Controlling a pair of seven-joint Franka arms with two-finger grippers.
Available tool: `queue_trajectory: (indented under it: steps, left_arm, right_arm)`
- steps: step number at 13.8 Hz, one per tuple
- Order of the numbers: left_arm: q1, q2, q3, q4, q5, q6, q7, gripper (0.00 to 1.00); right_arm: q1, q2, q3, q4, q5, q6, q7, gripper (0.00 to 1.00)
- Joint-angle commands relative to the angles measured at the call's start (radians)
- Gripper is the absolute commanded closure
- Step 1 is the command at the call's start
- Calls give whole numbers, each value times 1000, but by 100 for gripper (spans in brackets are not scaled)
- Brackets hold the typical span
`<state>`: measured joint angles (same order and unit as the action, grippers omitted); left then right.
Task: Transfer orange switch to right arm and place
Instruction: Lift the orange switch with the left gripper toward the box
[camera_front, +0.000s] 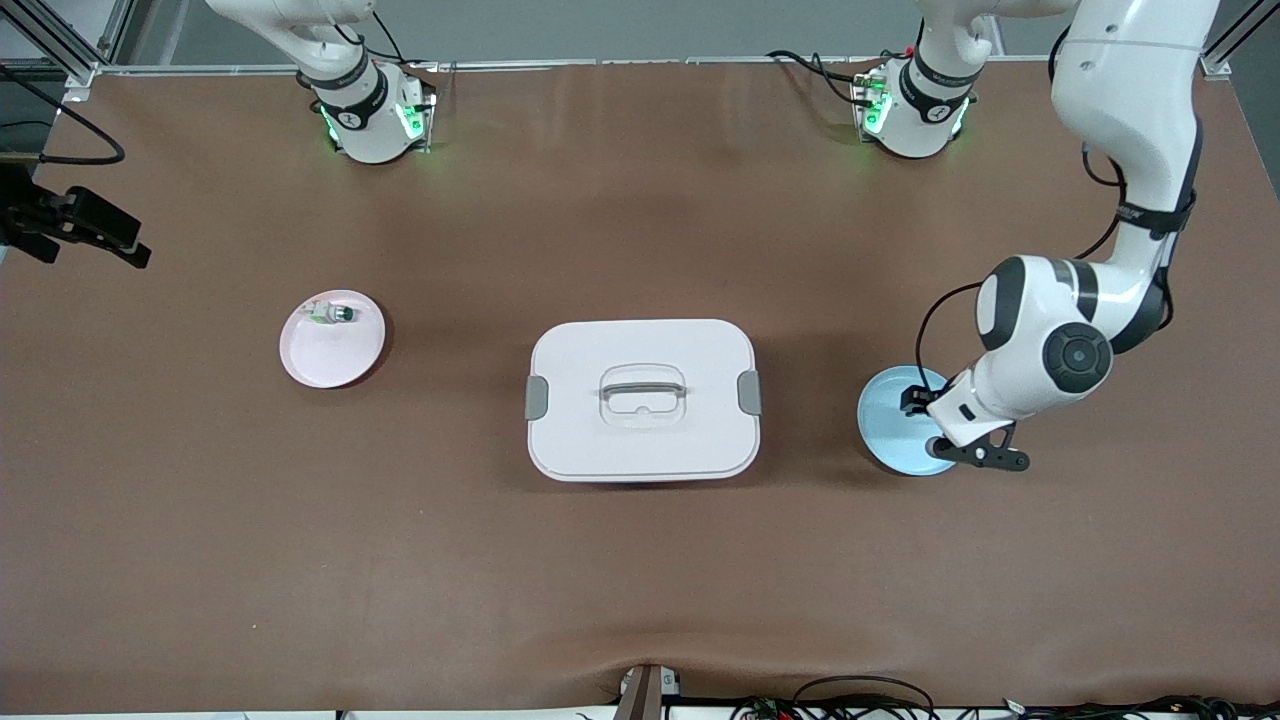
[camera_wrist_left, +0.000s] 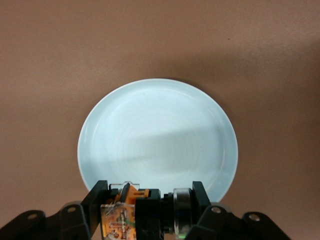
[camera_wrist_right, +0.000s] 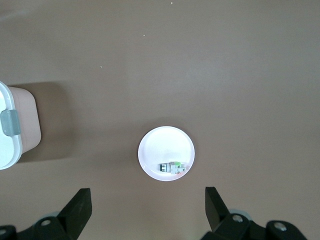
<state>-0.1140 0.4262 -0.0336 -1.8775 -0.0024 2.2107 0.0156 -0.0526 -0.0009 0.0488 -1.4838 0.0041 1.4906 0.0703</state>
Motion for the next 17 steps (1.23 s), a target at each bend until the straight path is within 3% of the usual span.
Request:
queue_trajectory:
  steps: [1,6,11,17]
  left_arm:
    - [0,-78,-9,12,-1,-112,-84,68]
    - [0,-130,-61,121,-36,-253,-391,68]
    - [0,-165,-75,184,-44,-333,-561,68]
    - [-1,-156,-74,291,-247,-365,-894,68]
  right_arm:
    - [0,-4,10,0,10,7,8,0]
    - [62,4,13,-7,28,-13,6,0]
    - [60,15,5,11,-5,-18,-7,0]
    - [16,12,5,51,-32,-64,-97,0]
